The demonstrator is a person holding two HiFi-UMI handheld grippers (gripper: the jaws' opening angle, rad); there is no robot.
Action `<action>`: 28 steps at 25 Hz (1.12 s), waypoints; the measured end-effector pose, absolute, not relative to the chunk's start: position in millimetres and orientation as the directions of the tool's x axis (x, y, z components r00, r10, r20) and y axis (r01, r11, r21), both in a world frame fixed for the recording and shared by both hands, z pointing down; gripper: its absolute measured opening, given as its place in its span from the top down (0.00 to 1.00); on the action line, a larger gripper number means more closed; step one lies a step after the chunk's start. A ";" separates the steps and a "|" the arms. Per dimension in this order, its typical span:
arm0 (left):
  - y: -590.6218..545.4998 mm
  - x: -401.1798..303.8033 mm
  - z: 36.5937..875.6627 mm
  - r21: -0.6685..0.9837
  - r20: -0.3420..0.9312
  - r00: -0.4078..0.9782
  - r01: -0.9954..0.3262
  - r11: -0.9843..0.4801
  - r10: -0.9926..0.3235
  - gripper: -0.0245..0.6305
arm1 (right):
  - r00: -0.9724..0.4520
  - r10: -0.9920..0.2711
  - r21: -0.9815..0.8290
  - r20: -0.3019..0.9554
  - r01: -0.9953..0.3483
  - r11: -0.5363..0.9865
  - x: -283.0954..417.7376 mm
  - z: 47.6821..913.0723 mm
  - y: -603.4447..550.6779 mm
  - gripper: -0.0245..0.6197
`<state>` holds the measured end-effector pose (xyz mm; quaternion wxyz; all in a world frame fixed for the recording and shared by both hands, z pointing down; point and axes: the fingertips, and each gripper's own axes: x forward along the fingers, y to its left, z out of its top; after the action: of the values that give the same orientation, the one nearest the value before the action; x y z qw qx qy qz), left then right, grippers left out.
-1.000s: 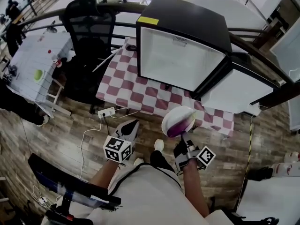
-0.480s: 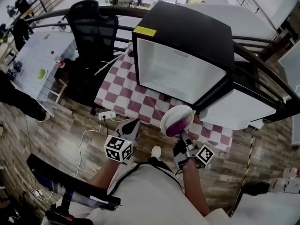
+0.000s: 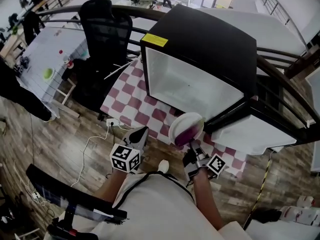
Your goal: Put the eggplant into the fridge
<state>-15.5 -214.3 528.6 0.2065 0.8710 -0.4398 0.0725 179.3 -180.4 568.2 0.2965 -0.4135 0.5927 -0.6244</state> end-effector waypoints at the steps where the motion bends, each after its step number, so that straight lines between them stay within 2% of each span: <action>1: -218.0 -14.0 529.2 0.296 0.308 0.597 -0.800 -0.522 -0.741 0.96 | -0.490 -0.856 -0.985 0.165 -0.120 -0.121 180.4 569.9 -185.4 0.94; 14: -251.5 8.9 538.5 0.278 0.319 0.535 -0.842 -0.462 -0.783 0.96 | -0.602 -0.778 -0.983 0.180 -0.140 -0.118 182.8 594.3 -226.2 0.94; 28: -275.0 3.6 559.5 0.264 0.373 0.517 -0.855 -0.446 -0.770 0.96 | -0.597 -0.778 -0.979 0.194 -0.162 -0.120 167.9 615.1 -278.3 0.94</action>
<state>3.6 -275.0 559.5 0.2131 0.8445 -0.4812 0.0997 167.9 -278.3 615.1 0.2389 -0.3800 0.6188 -0.6447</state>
